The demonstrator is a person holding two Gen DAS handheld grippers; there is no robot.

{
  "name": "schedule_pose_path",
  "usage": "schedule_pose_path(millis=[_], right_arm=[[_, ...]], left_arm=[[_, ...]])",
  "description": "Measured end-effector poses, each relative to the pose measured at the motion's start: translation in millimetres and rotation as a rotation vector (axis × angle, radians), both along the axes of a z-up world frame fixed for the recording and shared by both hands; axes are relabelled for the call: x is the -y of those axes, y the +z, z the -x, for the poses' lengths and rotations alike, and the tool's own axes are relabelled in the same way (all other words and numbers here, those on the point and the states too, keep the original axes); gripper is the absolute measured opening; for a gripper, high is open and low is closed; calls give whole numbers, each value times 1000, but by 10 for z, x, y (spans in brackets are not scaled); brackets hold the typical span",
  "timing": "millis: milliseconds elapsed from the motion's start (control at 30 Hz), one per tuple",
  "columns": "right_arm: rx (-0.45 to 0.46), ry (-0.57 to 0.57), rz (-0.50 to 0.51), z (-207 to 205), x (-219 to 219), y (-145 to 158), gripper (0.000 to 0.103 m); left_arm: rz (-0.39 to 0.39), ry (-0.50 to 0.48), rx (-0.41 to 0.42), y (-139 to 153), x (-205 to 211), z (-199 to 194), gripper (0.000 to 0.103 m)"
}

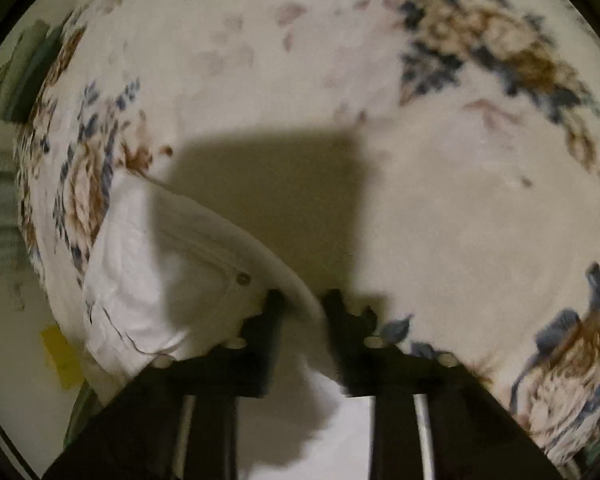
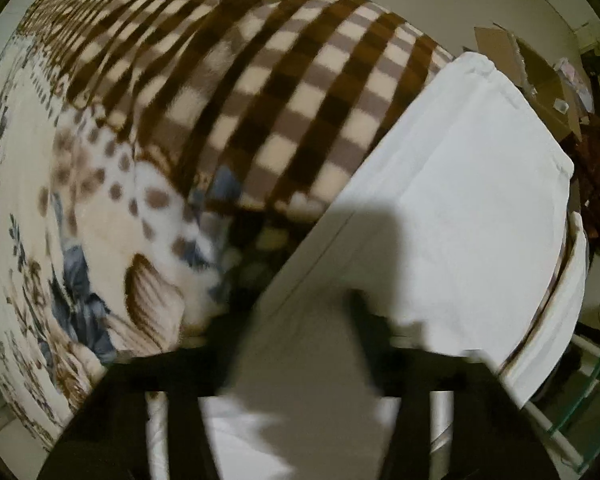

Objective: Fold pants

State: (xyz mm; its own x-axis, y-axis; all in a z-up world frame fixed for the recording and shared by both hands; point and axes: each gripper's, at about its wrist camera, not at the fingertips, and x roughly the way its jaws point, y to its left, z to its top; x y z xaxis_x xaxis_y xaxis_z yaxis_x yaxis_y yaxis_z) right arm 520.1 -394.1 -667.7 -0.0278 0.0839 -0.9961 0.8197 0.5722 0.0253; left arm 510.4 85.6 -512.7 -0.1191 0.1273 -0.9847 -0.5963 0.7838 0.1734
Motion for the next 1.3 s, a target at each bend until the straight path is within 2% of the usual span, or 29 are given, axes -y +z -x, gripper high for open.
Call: schedule_pose_path(millis=[33,100,267,333,367,400,433,533,600,633,733,867,1000,1033,1067,1133,1167,1200,1233,1267,1300], right_arm=[[28,0,-2,17,1,7,9],[66,1,-5,54,14,42,5],[155,51,-13,370,-98,331,4],[189,76,-15,560,-147,533,4],[207,89,-20,688,-163,638,4],[220,102,-25,781,-121,738,4],[231,113,-28,941,-126,854,4],[239,147,-34,1558,-57,1126,4],[228,167,-38,2043,115,1312,4],[214,178,-34,2237,136,1309,4],[156,216,-22,2724,132,1148,4],[71,224,-28,3220,148,742,4],[5,233,-49,3458,134,326,4],[-11,241,-62,3511,149,221,4],[-22,239,-78,3561,178,130,9],[-43,236,-121,3648,261,32,30],[-48,234,-135,3691,314,49,44],[-32,228,-133,3760,371,131,48],[-10,230,-120,3795,411,227,49],[13,248,-86,3810,451,373,54],[36,266,-53,3818,484,499,62]], left_arm=[[2,-4,34,110,32,78,9],[6,-16,91,325,84,222,8],[36,-54,232,1120,221,837,6],[45,-67,271,1343,230,1089,5],[51,-73,290,1356,181,1178,5],[51,-87,308,1510,208,1403,5],[54,-96,318,1438,39,1467,5],[53,-123,315,1415,-111,1916,5],[52,-127,290,1367,-122,2239,5],[50,-128,264,1294,-147,2465,5],[53,-119,182,928,-147,2875,5],[33,-106,80,355,-141,3277,5],[61,-82,-1,-132,-189,3434,7],[62,-75,-21,-220,-206,3451,10],[72,-68,-17,-250,-218,3467,10],[83,-70,17,-172,-224,3488,12],[79,-74,27,-121,-229,3508,17],[66,-79,36,-52,-227,3526,21],[40,-90,46,37,-220,3547,31],[14,-98,58,128,-214,3566,48],[-4,-100,66,180,-206,3581,60]])
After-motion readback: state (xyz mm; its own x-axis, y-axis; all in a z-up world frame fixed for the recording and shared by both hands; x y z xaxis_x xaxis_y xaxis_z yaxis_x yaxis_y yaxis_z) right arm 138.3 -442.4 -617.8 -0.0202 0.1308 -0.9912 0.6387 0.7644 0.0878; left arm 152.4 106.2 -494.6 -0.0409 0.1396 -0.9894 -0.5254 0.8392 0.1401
